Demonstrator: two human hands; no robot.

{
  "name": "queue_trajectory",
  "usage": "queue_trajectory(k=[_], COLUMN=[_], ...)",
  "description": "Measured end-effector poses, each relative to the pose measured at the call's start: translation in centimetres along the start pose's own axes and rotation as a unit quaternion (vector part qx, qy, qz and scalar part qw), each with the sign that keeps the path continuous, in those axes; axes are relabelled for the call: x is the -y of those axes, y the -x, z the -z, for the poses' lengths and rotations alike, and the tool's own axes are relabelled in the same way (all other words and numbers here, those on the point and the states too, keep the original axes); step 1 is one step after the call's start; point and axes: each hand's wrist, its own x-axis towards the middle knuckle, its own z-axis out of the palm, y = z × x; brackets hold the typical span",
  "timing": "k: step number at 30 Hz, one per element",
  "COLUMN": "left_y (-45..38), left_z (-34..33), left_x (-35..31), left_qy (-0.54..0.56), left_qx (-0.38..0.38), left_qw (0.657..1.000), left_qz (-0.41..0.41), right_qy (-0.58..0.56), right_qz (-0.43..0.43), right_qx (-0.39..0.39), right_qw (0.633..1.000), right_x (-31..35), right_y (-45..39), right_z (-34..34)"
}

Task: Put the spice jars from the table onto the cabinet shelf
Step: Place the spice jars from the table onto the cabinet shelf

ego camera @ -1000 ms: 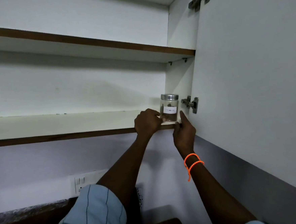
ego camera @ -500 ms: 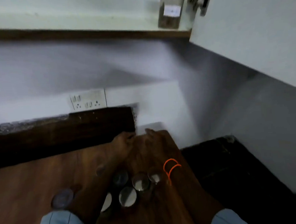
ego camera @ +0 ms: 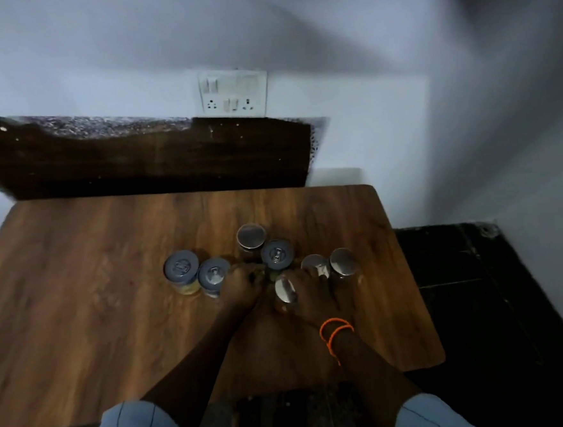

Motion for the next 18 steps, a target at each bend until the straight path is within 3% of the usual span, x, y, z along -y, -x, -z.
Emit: queue_trajectory(k=[5,8,10,12,14,16,18], left_y=[0.0,-0.7,-1.5,-2.4,-3.3,-4.1,-5.1], left_z=[1.3,1.9,2.5,2.8,3.2,3.7,4.1], left_x=[-0.4,-1.9,-3.1,-3.8,-4.1,-4.8,-5.9], left_qy=[0.037,0.124,0.221,0.362,0.516,0.619,0.681], left_qx=[-0.002,-0.007,0.043,0.138,0.241,0.323,0.319], left_qw=[0.999,0.99,0.967,0.9,0.783,0.678,0.626], left_qz=[0.017,0.066,0.119,0.198,0.248,0.228,0.206], right_qy=[-0.136,-0.298,-0.324,-0.369,-0.421,-0.475,-0.539], right_qz=[-0.01,-0.008,-0.018,-0.009,0.014,0.029,0.029], right_qx=[-0.008,-0.036,-0.057,-0.082,-0.101,-0.114,-0.142], right_qw=[0.991,0.954,0.944,0.926,0.902,0.872,0.83], right_x=[-0.1,-0.5,-0.6,-0.6,-0.6,-0.2,0.2], right_y=[-0.4,-0.5,-0.8,-1.3,-1.8,-2.0,-2.1], right_z=[2.1,5.6,8.7,12.0,14.9,17.1,18.6])
